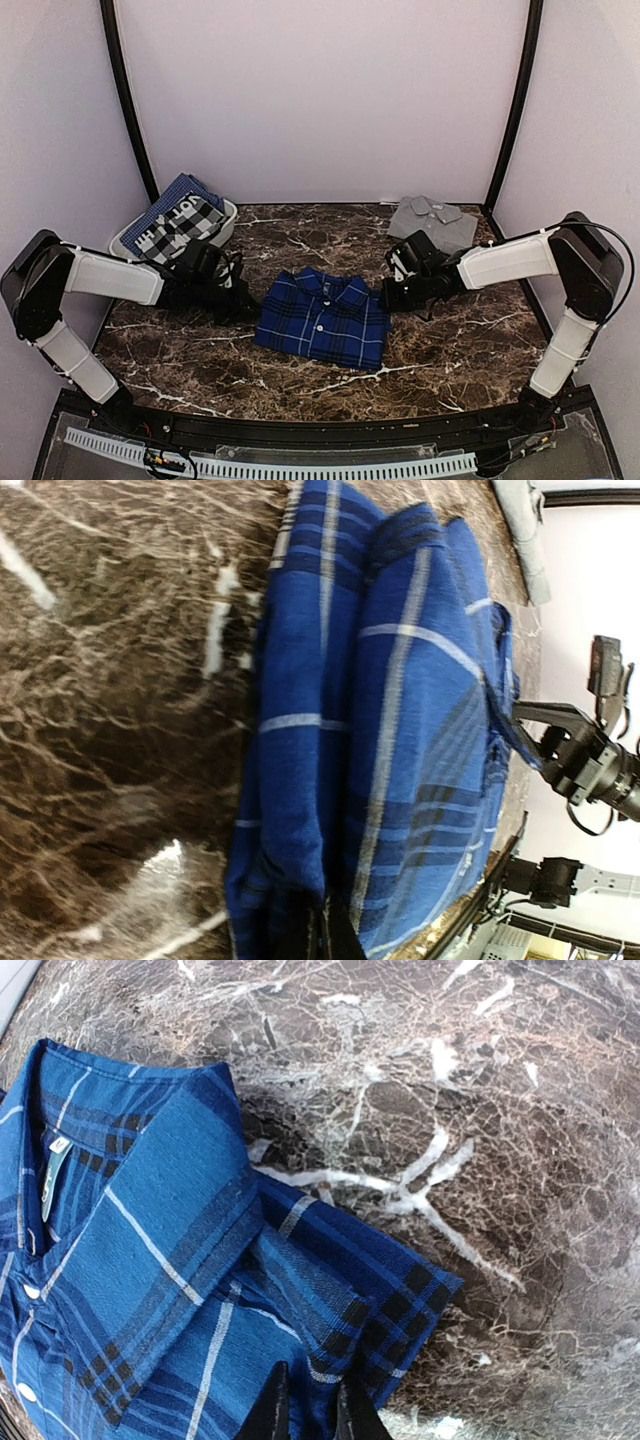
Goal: Fold and stack the long sleeve shirts
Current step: Adjust the square-folded shirt at the center of the board, then move the square-folded shirt to the center of the board.
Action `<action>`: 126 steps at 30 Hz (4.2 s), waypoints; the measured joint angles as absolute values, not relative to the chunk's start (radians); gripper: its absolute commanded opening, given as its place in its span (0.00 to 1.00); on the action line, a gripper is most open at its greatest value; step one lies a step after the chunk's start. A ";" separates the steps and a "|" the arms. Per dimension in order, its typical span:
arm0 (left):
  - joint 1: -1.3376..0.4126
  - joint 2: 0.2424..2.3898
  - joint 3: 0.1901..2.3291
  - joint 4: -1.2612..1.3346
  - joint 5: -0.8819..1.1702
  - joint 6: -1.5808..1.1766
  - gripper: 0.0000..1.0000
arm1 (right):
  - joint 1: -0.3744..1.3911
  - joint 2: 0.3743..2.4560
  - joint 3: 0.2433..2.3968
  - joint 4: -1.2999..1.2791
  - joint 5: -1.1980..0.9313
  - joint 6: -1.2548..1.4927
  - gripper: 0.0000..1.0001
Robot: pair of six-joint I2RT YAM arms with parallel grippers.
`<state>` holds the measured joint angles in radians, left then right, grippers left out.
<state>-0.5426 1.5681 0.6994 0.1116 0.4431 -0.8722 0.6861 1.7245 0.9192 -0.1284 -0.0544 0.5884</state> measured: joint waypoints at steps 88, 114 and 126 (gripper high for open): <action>-0.574 1.537 0.640 0.044 0.319 -0.768 0.22 | 0.652 1.589 0.976 -0.291 0.078 0.561 0.44; -0.590 1.290 0.981 -0.283 0.349 -0.545 0.54 | 0.448 2.021 1.586 -0.434 0.290 0.448 0.51; -0.605 1.277 0.971 -0.286 0.372 -0.543 0.54 | 0.375 2.315 1.945 -0.558 0.350 0.390 0.51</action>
<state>-0.6052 1.2774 0.9710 -0.2855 0.3717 -0.5426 0.3748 2.3146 1.9450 -0.5583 0.3500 0.3901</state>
